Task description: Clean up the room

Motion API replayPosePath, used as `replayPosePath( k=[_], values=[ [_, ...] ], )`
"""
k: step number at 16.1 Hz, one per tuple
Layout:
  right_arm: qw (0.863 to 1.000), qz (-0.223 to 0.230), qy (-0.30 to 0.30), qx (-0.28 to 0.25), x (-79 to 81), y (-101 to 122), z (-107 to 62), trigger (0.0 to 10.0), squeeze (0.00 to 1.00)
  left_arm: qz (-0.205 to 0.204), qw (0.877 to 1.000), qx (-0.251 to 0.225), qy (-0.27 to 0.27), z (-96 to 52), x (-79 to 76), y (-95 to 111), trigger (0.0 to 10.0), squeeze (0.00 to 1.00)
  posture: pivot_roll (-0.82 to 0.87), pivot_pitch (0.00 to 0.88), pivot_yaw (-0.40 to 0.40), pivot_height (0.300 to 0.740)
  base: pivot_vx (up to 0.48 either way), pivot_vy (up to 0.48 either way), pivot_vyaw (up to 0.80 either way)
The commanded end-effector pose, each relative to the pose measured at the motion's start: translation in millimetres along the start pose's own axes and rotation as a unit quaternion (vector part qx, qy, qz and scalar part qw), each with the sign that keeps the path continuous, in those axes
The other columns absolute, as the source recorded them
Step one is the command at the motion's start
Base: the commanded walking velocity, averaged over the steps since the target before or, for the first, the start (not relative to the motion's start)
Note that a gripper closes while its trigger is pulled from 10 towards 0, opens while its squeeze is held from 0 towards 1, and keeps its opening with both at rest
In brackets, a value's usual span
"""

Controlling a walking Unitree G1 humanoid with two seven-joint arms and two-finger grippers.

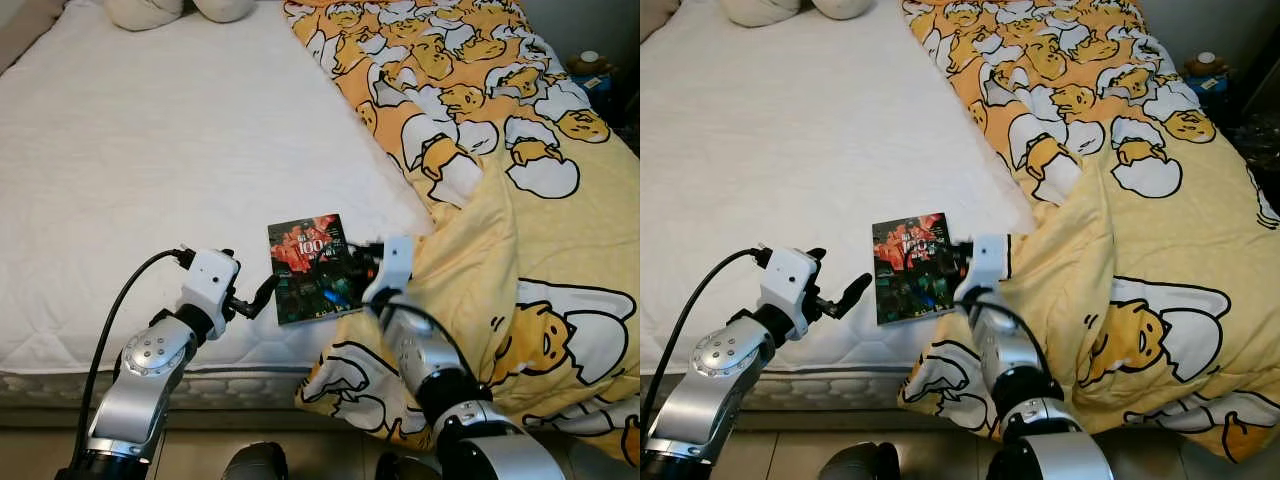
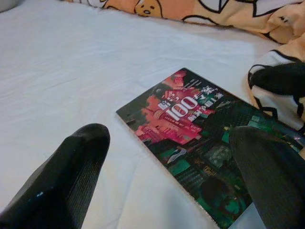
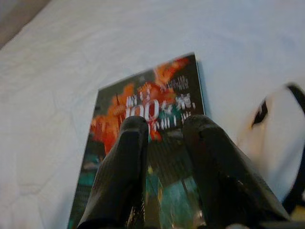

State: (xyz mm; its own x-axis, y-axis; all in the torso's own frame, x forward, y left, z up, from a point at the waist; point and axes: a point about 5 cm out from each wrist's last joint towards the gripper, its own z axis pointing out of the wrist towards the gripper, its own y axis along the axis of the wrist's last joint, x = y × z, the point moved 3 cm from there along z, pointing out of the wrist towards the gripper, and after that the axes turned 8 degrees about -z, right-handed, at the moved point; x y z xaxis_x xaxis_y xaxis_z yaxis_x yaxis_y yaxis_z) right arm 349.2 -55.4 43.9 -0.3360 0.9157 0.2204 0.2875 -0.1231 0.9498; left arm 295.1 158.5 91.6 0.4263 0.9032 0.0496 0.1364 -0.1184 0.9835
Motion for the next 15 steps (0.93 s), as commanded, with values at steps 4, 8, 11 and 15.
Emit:
replayPosePath(
  k=[4, 8, 11, 15],
  values=[
    [1.0, -0.008, -0.013, 0.012, -3.6, -15.7, -7.2, 10.0, 1.0, 0.005, 1.0, 0.002, -0.019, -8.8, -5.7, -8.5, 10.0, 0.0, 0.19, 0.1, 0.058, 0.74, 0.0, 0.0, 0.0],
    [0.998, -0.053, -0.036, 0.013, -11.3, -21.8, -12.3, 10.0, 1.0, 0.008, 1.0, 0.003, -0.025, -9.2, -6.6, -10.1, 10.0, 0.0, 0.19, 0.089, 0.06, 0.74, 0.0, 0.0, 0.0],
    [0.997, -0.062, -0.051, 0.017, -15.1, -25.7, -14.6, 10.0, 1.0, 0.015, 0.999, -0.004, -0.052, -10.0, -15.0, -8.8, 10.0, 0.0, 0.18, 0.081, 0.062, 0.74, 0.0, 0.0, 0.0],
    [0.997, -0.04, -0.058, 0.022, -16.6, -28.6, -14.7, 10.0, 1.0, 0.023, 0.998, -0.002, -0.058, -12.2, -16.1, -10.3, 10.0, 0.0, 0.19, 0.082, 0.062, 0.74, 0.0, 0.0, 0.0]
  ],
)
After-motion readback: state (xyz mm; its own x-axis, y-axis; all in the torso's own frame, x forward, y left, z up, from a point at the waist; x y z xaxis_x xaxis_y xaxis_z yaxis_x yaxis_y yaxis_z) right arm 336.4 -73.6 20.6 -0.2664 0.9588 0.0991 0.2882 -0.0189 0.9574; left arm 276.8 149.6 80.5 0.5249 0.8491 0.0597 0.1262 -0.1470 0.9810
